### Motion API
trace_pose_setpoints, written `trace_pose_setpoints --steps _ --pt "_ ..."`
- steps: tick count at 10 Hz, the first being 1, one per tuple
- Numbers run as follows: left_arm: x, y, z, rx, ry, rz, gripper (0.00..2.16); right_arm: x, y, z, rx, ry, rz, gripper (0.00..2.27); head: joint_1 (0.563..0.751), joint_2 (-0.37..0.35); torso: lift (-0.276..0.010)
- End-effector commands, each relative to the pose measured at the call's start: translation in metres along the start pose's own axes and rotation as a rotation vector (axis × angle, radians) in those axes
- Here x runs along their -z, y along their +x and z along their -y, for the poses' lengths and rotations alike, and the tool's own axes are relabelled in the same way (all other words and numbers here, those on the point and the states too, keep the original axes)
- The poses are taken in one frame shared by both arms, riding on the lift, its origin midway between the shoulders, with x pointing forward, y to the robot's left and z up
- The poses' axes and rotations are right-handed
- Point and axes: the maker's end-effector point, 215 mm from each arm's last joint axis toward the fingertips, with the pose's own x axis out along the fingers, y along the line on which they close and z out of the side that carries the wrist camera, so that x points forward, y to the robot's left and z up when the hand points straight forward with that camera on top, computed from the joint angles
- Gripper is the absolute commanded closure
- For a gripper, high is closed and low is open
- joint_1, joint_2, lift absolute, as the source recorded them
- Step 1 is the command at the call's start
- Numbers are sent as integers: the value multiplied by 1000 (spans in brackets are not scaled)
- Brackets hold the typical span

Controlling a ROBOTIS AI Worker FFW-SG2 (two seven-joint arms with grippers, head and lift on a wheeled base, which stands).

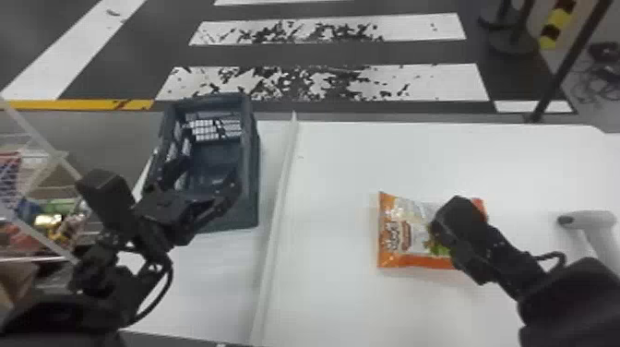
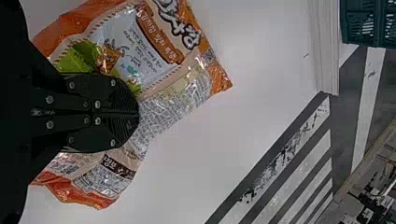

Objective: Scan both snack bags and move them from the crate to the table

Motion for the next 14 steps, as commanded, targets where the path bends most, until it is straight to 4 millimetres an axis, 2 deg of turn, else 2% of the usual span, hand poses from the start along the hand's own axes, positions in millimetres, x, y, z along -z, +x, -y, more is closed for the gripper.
trace_pose_setpoints --steps 1,2,3,4,5,9,12,14 --pt "1 0 0 0 -1 -1 83 -7 -3 4 18 4 29 2256 695 131 -88" --pt "0 0 0 0 0 0 83 -28 -18 19 50 22 78 2256 695 133 -88" --pt "-1 0 0 1 -1 2 83 -57 -41 33 83 34 143 2256 695 132 -88" --pt "-1 -1 0 3 -2 1 83 -72 -60 36 90 40 180 2256 695 132 -88" --pt "-1 -1 0 4 -2 1 83 -69 -73 29 66 41 170 2256 695 136 -88" --pt "-3 0 0 6 1 3 83 -42 -89 -36 -131 -4 119 2256 695 165 -88" --pt "-3 0 -1 9 -1 3 83 -49 -92 -85 -254 -39 125 2256 695 211 -88" --pt "-3 0 -1 9 -1 3 83 -54 -85 -106 -290 -73 126 2256 695 252 -88"
